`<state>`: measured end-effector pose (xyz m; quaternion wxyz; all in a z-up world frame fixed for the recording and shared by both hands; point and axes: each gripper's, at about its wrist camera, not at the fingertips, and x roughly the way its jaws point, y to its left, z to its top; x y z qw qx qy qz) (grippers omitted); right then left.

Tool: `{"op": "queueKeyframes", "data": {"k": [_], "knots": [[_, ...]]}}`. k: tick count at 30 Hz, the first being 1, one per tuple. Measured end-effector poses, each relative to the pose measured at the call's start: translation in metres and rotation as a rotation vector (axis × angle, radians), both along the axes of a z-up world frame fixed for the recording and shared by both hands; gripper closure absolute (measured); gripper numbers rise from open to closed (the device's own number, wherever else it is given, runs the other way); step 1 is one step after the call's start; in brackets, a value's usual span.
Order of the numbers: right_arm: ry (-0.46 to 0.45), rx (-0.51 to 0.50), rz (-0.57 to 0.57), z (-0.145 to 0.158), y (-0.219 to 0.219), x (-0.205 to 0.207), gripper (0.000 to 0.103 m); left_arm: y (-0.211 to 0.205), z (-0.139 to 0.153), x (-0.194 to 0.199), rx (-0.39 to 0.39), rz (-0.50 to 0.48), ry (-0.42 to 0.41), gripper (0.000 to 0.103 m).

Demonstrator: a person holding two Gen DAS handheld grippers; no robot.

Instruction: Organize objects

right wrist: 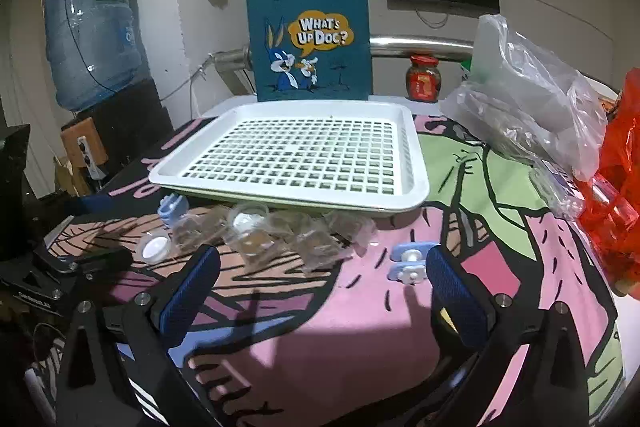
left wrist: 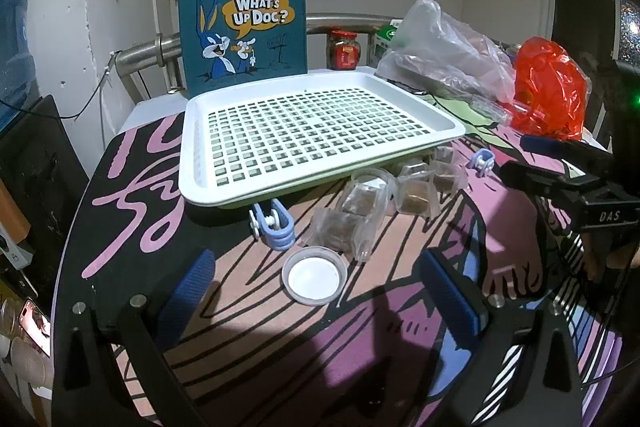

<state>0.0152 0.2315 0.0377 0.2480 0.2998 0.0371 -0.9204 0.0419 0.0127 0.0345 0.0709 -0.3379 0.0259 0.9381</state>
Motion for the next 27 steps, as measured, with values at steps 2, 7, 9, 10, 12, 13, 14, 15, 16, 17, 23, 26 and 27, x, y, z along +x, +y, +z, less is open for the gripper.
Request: {"op": "queueKeyframes", "data": {"k": [2, 7, 9, 10, 12, 13, 14, 15, 16, 17, 23, 26, 27], "knots": [[-0.003, 0.009, -0.007, -0.001, 0.003, -0.001, 0.0, 0.0, 0.0, -0.001, 0.001, 0.0, -0.003, 0.0], [-0.019, 0.018, -0.029, -0.004, 0.012, -0.006, 0.0, -0.001, -0.001, -0.001, 0.005, 0.0, -0.006, 0.0], [-0.022, 0.006, -0.035, -0.003, 0.014, -0.006, 0.0, -0.001, -0.001, -0.001, 0.005, -0.001, -0.006, 0.0], [-0.02, 0.003, -0.035, -0.003, 0.015, -0.006, 0.0, -0.001, -0.001, -0.001, 0.005, -0.002, -0.004, 0.0], [-0.012, 0.004, -0.03, -0.002, 0.014, -0.004, 0.0, -0.001, -0.001, -0.001, 0.01, -0.007, 0.002, 0.0], [-0.006, 0.004, -0.024, -0.001, 0.013, -0.003, 0.0, -0.002, 0.0, 0.0, 0.014, -0.01, 0.006, 0.0], [0.001, 0.003, -0.017, -0.001, 0.012, -0.002, 0.0, -0.002, 0.0, 0.001, 0.015, -0.012, 0.008, 0.0], [0.005, 0.003, -0.014, 0.0, 0.011, -0.001, 0.0, -0.001, 0.0, 0.0, 0.014, -0.012, 0.009, 0.0], [0.008, 0.005, -0.013, 0.0, 0.011, 0.0, 0.0, -0.001, 0.0, 0.0, 0.012, -0.012, 0.007, 0.0], [0.007, 0.006, -0.013, 0.0, 0.01, -0.001, 0.0, 0.0, 0.0, 0.0, 0.009, -0.013, 0.005, 0.0], [-0.002, 0.001, -0.015, -0.001, 0.012, -0.002, 0.0, 0.003, -0.001, -0.001, 0.005, -0.017, -0.004, 0.0], [0.002, 0.007, -0.015, -0.001, 0.012, -0.002, 0.0, 0.006, -0.002, -0.002, 0.0, -0.018, -0.011, 0.0], [0.005, 0.009, -0.014, -0.001, 0.011, -0.001, 0.0, 0.006, -0.002, -0.002, 0.001, -0.02, -0.013, 0.0]]}}
